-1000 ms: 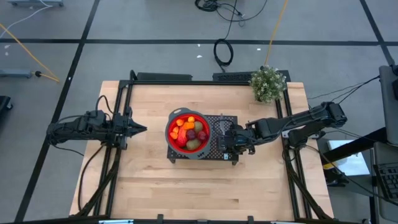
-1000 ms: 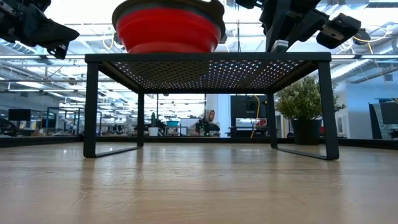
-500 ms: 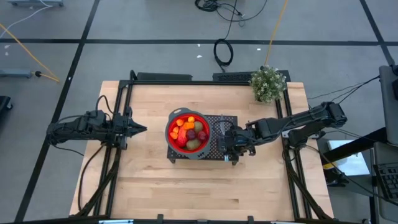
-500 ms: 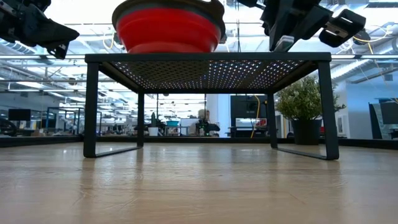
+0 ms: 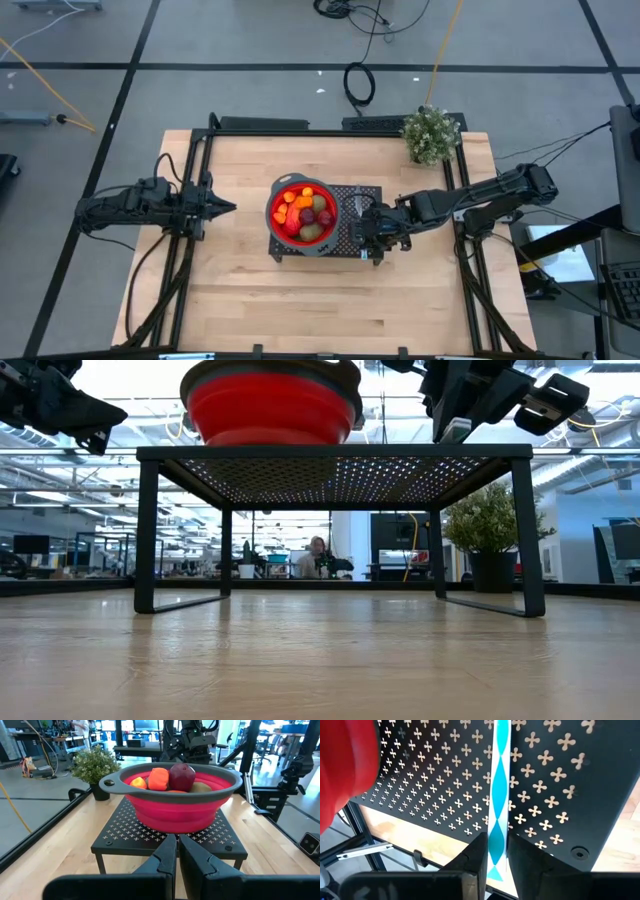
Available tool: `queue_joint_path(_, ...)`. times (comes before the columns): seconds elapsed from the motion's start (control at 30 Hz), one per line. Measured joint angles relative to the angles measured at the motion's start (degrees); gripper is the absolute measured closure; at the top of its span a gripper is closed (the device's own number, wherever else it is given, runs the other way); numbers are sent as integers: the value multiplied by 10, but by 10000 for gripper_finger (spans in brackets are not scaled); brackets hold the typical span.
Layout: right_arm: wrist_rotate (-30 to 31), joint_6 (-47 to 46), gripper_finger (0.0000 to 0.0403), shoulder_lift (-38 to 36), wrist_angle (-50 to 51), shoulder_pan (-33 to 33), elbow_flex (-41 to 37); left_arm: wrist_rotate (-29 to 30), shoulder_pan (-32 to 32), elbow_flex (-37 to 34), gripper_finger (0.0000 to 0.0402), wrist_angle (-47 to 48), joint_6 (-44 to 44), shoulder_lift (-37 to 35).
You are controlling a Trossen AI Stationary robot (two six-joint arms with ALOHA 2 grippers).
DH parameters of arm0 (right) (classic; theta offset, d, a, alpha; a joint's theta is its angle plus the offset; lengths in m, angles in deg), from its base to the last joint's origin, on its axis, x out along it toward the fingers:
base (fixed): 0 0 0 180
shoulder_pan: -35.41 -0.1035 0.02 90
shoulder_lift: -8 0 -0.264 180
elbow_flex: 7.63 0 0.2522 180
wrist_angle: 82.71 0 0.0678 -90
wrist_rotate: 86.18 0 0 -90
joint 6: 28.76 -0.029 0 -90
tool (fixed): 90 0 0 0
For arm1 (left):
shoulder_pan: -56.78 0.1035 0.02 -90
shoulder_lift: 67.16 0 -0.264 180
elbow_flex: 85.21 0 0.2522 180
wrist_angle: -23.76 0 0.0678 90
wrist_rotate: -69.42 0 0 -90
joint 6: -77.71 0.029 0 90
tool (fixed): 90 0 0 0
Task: Pick & Place Fruit
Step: Put the patterned blue table knife on the shelf beside of the red colander, then return to Home Position
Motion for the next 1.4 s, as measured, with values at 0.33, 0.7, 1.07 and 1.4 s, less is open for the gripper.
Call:
queue_joint_path(0.33, 0, -2, 298, 0, 0, 0, 0, 0, 0, 0, 382, 0, 0, 0)
queue_joint_path(0.7, -11, -3, 268, 0, -5, -3, 0, 0, 0, 0, 382, 0, 0, 0)
queue_joint_path(1.07, -10, -19, 270, -23, -6, -32, 0, 0, 0, 0, 382, 1, 0, 0)
queue_joint_path(1.4, 136, 109, 268, -99, -6, -74, 0, 0, 0, 0, 382, 1, 1, 0)
